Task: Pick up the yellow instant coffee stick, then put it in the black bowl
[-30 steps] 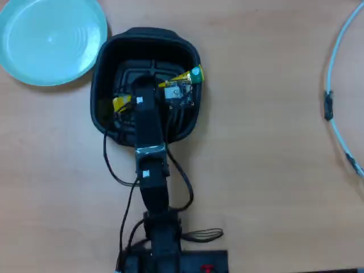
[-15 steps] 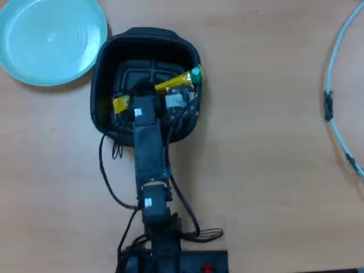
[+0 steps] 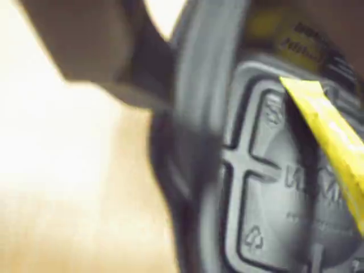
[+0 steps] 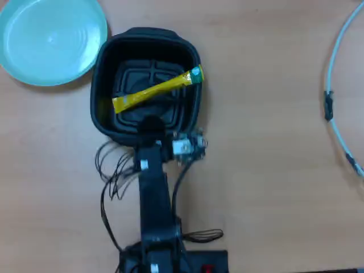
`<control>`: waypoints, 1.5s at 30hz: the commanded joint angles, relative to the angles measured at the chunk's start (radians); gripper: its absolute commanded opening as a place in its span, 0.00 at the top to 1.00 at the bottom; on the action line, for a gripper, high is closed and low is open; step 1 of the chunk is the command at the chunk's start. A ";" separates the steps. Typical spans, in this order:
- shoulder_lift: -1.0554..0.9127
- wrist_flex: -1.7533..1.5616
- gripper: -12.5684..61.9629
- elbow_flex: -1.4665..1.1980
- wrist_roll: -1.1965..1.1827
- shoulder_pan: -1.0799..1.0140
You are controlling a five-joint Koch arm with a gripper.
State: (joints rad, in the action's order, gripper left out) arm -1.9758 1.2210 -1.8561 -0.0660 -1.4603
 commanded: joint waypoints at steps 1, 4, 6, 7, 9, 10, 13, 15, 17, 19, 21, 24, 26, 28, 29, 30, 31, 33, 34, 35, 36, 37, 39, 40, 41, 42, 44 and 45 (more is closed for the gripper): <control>-0.115 -0.120 0.36 -0.032 -0.069 -0.014; -0.225 -0.189 0.36 -0.206 -0.083 -0.035; -0.310 -0.255 0.36 -0.336 -0.081 -0.041; -0.350 -0.299 0.36 -0.408 -0.075 -0.044; -0.397 -0.399 0.36 -0.554 -0.067 -0.061; -0.399 -0.443 0.36 -0.612 -0.063 -0.072; -0.399 -0.522 0.36 -0.723 -0.038 -0.098; -0.399 -0.549 0.36 -0.781 -0.028 -0.101; -0.399 -0.581 0.36 -0.834 -0.026 -0.101; -0.399 -0.612 0.36 -0.904 -0.026 -0.101; -0.397 -0.663 0.36 -0.974 -0.026 -0.101; -0.399 -0.764 0.36 -1.065 -0.026 -0.103; -0.399 -0.833 0.36 -1.111 -0.026 -0.104; -0.397 -0.893 0.36 -1.169 -0.028 -0.106; -0.399 -0.922 0.36 -1.201 -0.028 -0.106; -0.397 -0.953 0.36 -1.233 -0.028 -0.106; -0.397 -0.982 0.36 -1.266 -0.028 -0.106; -0.397 -1.028 0.36 -1.302 -0.029 -0.106; -0.397 -1.035 0.36 -1.301 -0.029 -0.106; -0.397 -1.037 0.36 -1.301 -0.029 -0.106; -0.397 -1.037 0.36 -1.302 -0.029 -0.106; -0.397 -1.037 0.36 -1.302 -0.029 -0.106; -0.397 -1.037 0.36 -1.301 -0.029 -0.106; -0.397 -1.037 0.36 -1.301 -0.029 -0.106; -0.397 -1.035 0.36 -1.301 -0.031 -0.104; -0.397 -1.035 0.36 -1.301 -0.031 -0.103; -0.397 -1.034 0.36 -1.301 -0.034 -0.103; -0.397 -1.034 0.36 -1.301 -0.035 -0.104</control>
State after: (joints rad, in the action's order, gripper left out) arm -2.2780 0.1350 -3.0802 -0.0966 -1.5647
